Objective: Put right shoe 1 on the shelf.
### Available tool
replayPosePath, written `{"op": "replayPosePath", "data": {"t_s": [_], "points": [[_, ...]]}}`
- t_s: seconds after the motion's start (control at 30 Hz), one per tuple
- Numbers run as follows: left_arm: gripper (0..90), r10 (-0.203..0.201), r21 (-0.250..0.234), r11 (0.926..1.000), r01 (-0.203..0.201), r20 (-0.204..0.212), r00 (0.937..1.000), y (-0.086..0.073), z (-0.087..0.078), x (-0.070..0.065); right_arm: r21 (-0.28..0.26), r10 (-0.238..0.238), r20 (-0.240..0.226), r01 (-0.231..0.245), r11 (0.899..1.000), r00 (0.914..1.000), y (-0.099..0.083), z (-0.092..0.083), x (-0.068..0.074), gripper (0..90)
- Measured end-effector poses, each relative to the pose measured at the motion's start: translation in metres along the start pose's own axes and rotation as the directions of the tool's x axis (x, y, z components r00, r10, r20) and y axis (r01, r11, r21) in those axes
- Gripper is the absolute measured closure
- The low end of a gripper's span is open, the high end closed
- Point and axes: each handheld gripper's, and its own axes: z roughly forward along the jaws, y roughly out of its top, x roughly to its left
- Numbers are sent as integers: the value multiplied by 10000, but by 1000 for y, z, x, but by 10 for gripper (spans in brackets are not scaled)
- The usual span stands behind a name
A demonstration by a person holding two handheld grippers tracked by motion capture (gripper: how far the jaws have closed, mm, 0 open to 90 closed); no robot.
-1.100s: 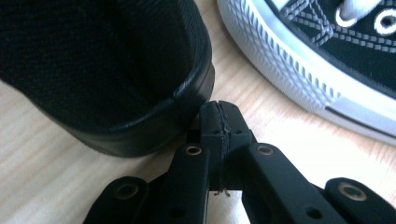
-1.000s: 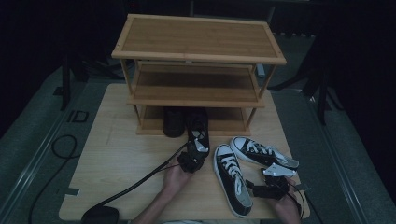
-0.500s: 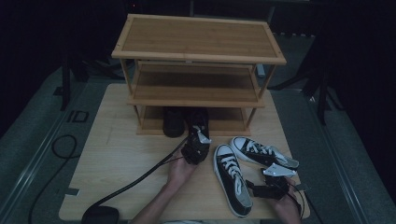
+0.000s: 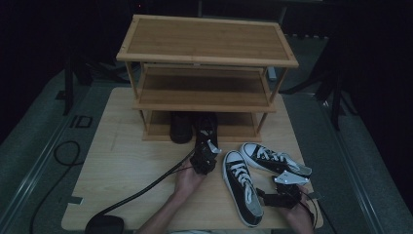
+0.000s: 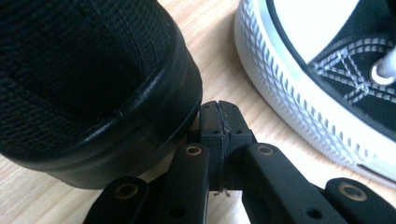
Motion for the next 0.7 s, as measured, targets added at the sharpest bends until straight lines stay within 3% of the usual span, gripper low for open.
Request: {"op": "replayPosePath", "data": {"t_s": [0.33, 0.7], "points": [[897, -790, -511, 9956, 785, -77, 9968, 13, -2, 31, 2, -12, -6, 12, 10000, 10000, 0, 0, 0, 179], [888, -648, -544, 9965, 641, -115, 9978, 24, 6, 42, -1, -15, -12, 15, 10000, 10000, 0, 0, 0, 179]]}}
